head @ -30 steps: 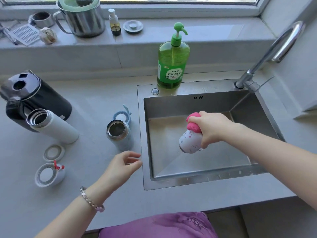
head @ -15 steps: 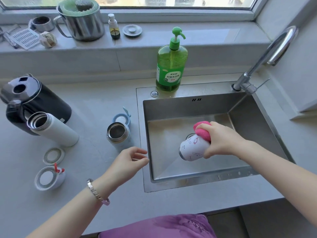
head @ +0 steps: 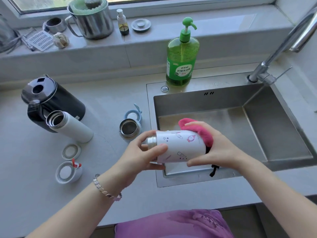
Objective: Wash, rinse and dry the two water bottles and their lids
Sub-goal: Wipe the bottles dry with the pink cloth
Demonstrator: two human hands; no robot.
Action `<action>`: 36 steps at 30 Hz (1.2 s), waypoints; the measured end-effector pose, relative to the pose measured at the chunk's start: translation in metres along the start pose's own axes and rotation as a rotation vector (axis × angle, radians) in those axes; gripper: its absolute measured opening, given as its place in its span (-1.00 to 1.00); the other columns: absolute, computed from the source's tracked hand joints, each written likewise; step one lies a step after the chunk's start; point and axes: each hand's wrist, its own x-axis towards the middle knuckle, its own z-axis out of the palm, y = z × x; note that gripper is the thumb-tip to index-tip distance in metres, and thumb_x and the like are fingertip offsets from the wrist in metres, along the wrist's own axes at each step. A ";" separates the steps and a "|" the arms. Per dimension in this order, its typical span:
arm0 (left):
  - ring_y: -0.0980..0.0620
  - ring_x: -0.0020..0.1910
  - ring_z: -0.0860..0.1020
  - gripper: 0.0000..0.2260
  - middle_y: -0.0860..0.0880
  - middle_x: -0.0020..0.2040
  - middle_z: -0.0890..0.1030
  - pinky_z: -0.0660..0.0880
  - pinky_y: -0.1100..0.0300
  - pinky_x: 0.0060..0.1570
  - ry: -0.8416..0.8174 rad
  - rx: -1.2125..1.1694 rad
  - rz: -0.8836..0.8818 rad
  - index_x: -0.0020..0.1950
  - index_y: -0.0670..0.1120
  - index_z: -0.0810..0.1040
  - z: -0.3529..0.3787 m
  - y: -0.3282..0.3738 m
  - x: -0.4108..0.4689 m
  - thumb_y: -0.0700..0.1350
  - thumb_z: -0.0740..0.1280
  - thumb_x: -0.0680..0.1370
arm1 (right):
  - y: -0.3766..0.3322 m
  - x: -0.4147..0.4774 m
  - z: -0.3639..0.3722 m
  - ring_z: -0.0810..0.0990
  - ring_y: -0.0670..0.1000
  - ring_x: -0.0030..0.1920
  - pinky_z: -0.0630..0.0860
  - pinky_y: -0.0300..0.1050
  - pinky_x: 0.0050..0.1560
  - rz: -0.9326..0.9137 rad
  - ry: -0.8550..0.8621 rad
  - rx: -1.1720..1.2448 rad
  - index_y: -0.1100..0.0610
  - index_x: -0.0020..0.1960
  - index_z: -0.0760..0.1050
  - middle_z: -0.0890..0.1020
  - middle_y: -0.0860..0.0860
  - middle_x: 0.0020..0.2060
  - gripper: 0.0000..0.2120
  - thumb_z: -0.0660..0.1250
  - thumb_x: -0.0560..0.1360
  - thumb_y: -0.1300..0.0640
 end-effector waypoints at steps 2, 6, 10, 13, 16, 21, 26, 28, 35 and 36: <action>-0.05 -0.23 0.66 -0.65 -0.05 -0.20 0.67 0.62 0.06 -0.25 0.085 -0.037 0.027 0.11 0.01 0.52 0.003 -0.002 0.002 -0.18 0.45 0.35 | -0.005 -0.006 0.010 0.36 -0.28 0.28 0.33 -0.31 0.27 -0.055 0.134 -0.226 -0.25 0.30 0.30 0.34 -0.30 0.31 -0.33 0.44 0.25 -0.28; 0.06 -0.30 0.63 -0.60 -0.05 -0.25 0.65 0.61 0.14 -0.26 0.178 0.089 0.153 0.08 0.00 0.55 0.008 -0.004 0.002 -0.31 0.52 0.32 | -0.002 -0.018 0.049 0.19 -0.03 0.44 0.03 -0.08 0.45 -0.291 0.243 -0.694 0.03 0.45 0.23 0.32 0.01 0.42 -0.38 -0.23 0.57 -0.26; 0.12 -0.29 0.61 -0.56 0.12 -0.27 0.65 0.56 0.28 -0.19 0.156 0.245 0.286 -0.01 0.10 0.57 0.014 -0.005 -0.005 -0.17 0.53 0.16 | -0.006 0.001 0.044 0.43 0.01 0.25 0.24 -0.07 0.30 -0.210 0.295 -0.725 -0.01 0.34 0.43 0.54 -0.02 0.24 -0.53 -0.08 0.58 -0.10; 0.15 -0.26 0.60 -0.55 0.17 -0.24 0.63 0.55 0.30 -0.17 0.138 0.337 0.320 -0.01 0.12 0.58 0.014 -0.004 -0.006 -0.16 0.52 0.15 | -0.011 0.017 0.028 0.49 -0.11 0.16 0.39 -0.05 0.22 0.097 0.162 -0.314 -0.19 0.08 0.56 0.57 -0.26 0.11 -0.62 -0.02 0.54 -0.08; 0.16 -0.30 0.58 -0.55 0.12 -0.24 0.62 0.55 0.30 -0.20 0.159 0.328 0.294 0.00 0.09 0.58 0.011 -0.003 -0.005 -0.21 0.54 0.18 | -0.006 0.010 0.050 0.49 -0.05 0.14 0.38 -0.07 0.17 0.049 0.281 -0.486 -0.12 0.16 0.54 0.58 -0.11 0.12 -0.56 -0.06 0.53 -0.09; 0.17 -0.31 0.58 -0.57 0.16 -0.26 0.63 0.53 0.32 -0.22 0.168 0.314 0.329 0.00 0.08 0.58 0.007 -0.001 -0.006 -0.16 0.50 0.16 | -0.008 0.001 0.064 0.51 0.02 0.10 0.34 -0.09 0.13 -0.236 0.433 -0.655 0.00 0.25 0.52 0.61 -0.02 0.10 -0.58 0.01 0.58 -0.09; 0.19 -0.14 0.59 -0.52 0.18 -0.10 0.61 0.53 0.30 -0.11 0.027 0.520 0.448 0.02 0.16 0.55 0.016 -0.002 -0.018 -0.04 0.48 0.12 | -0.022 0.027 0.032 0.35 0.01 -0.38 0.29 -0.07 -0.21 0.383 0.043 -0.165 0.02 -0.44 0.38 0.43 -0.04 -0.48 -0.64 0.18 0.52 -0.01; 0.13 -0.09 0.60 -0.50 0.17 -0.08 0.61 0.55 0.21 -0.06 0.000 0.549 0.461 0.05 0.21 0.54 0.011 -0.004 -0.019 -0.02 0.46 0.12 | -0.018 0.025 0.025 0.35 0.03 -0.41 0.27 -0.11 -0.27 0.540 -0.024 0.000 0.04 -0.42 0.37 0.42 0.01 -0.46 -0.67 0.22 0.50 -0.01; 0.01 0.12 0.54 -0.47 0.13 0.13 0.55 0.53 -0.15 0.06 0.054 0.569 0.618 0.13 0.22 0.50 -0.002 -0.009 -0.005 -0.08 0.48 0.19 | -0.004 -0.001 0.038 0.59 0.16 -0.19 0.56 0.03 -0.17 0.644 0.083 0.989 -0.01 -0.16 0.61 0.63 0.10 -0.26 -0.60 0.09 0.50 -0.20; 0.00 0.20 0.50 -0.46 0.16 0.19 0.50 0.52 -0.15 0.08 0.041 0.608 0.643 0.15 0.23 0.48 -0.002 -0.011 -0.003 -0.07 0.47 0.21 | -0.002 0.000 0.041 0.60 0.14 -0.22 0.55 0.00 -0.17 0.608 0.145 1.050 -0.01 -0.12 0.60 0.64 0.08 -0.25 -0.60 0.09 0.49 -0.22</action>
